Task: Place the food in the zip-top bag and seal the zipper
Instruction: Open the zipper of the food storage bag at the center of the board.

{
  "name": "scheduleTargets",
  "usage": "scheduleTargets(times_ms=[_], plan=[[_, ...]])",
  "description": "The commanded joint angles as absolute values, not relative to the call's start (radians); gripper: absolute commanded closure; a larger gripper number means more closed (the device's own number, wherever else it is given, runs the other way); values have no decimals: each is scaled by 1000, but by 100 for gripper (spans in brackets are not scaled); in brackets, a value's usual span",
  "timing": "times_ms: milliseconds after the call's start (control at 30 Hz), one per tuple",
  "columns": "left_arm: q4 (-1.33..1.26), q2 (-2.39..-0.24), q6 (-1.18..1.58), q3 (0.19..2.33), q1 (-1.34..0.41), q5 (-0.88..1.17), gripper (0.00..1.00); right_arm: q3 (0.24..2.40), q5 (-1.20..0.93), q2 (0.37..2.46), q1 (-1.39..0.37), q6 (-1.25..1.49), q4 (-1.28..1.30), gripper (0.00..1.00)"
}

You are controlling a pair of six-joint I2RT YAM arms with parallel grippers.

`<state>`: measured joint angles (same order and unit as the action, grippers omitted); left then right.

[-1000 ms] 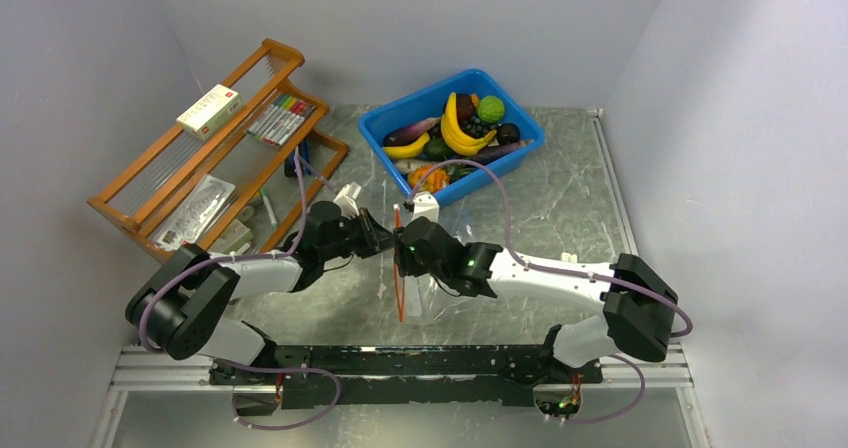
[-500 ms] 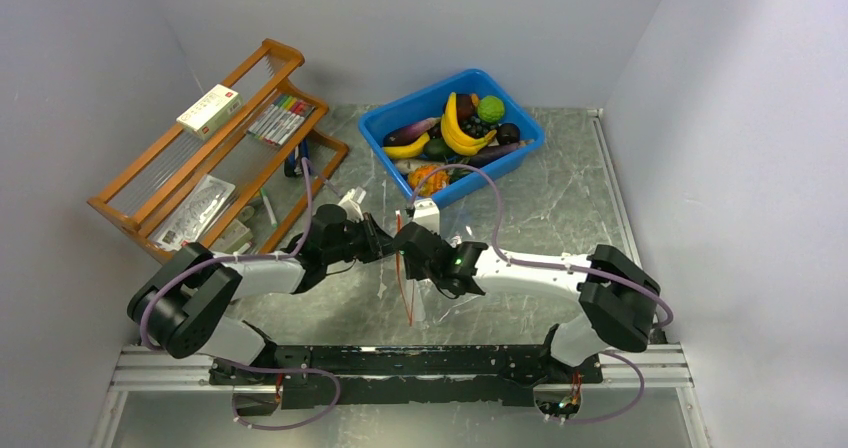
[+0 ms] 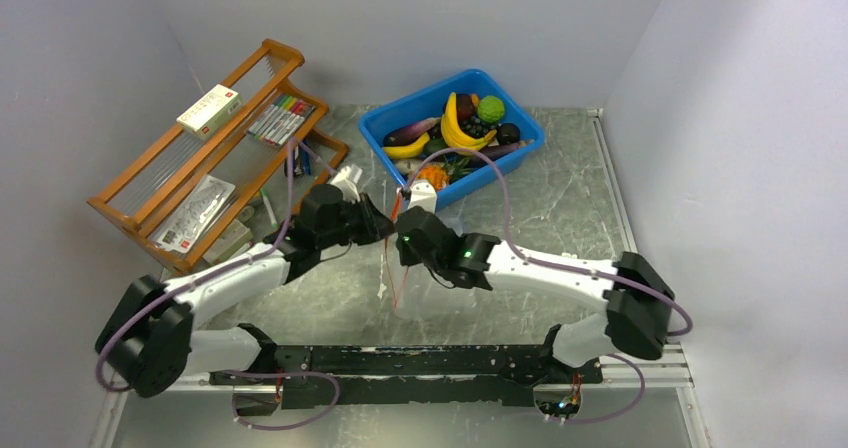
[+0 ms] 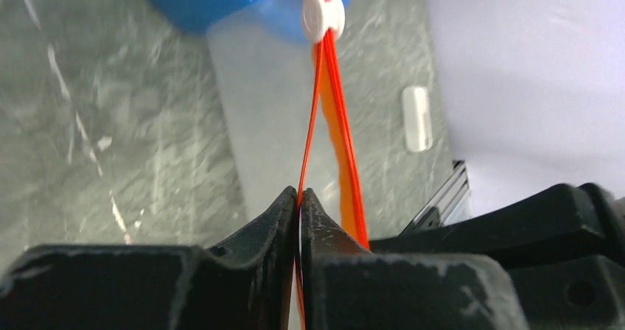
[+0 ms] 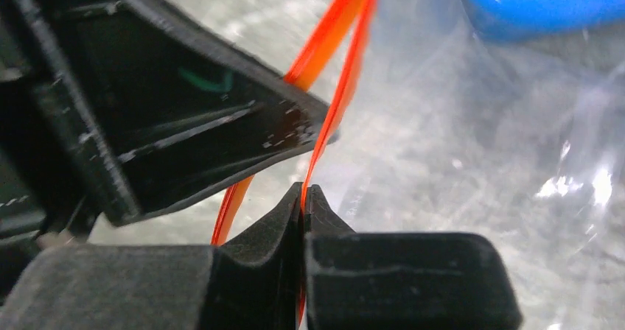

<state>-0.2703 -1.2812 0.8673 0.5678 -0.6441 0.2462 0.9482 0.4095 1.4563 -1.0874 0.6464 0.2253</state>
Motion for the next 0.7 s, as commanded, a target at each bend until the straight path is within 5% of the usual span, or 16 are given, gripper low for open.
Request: scheduleTargets(times_ms=[0, 233, 667], plan=[[61, -1139, 736, 731, -650, 116, 93, 1010, 325, 1345, -1086, 585, 135, 100], [419, -1073, 618, 982, -650, 7, 85, 1061, 318, 1300, -1085, 573, 103, 100], [606, -1167, 549, 1095, -650, -68, 83, 1022, 463, 1279, -1085, 553, 150, 100]])
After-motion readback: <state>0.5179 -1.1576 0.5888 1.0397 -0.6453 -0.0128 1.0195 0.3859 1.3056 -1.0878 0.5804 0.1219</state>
